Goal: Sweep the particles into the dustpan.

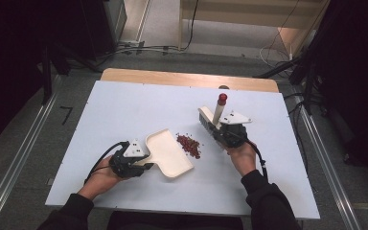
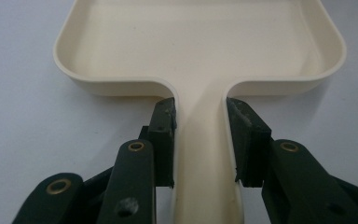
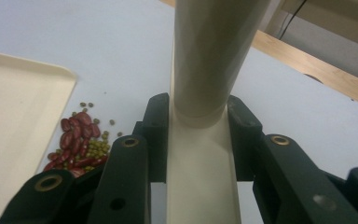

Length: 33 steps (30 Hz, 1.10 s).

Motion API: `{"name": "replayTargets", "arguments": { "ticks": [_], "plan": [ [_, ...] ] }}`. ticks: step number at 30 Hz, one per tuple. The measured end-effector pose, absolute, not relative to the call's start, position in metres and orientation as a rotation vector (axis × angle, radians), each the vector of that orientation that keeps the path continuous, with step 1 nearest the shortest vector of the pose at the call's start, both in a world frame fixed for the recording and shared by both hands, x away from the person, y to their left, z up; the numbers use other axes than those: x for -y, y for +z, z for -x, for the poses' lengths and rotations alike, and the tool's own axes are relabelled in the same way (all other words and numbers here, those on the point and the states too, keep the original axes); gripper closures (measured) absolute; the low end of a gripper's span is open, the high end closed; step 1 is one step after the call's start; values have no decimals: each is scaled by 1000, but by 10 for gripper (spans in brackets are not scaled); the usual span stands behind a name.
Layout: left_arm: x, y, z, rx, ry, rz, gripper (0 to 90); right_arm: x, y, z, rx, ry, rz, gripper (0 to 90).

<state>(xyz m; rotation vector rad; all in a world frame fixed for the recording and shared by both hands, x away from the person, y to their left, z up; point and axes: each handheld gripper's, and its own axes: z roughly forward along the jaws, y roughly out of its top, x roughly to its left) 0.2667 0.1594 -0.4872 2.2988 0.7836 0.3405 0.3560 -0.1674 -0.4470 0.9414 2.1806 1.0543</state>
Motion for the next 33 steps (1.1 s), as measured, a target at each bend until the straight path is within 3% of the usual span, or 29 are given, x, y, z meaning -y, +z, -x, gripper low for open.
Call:
{"name": "replayTargets", "arguments": {
  "ticks": [33],
  "plan": [
    [-153, -483, -270, -787, 330, -2325, 666, 100, -465, -325, -2246, 940, -750, 634]
  ]
}}
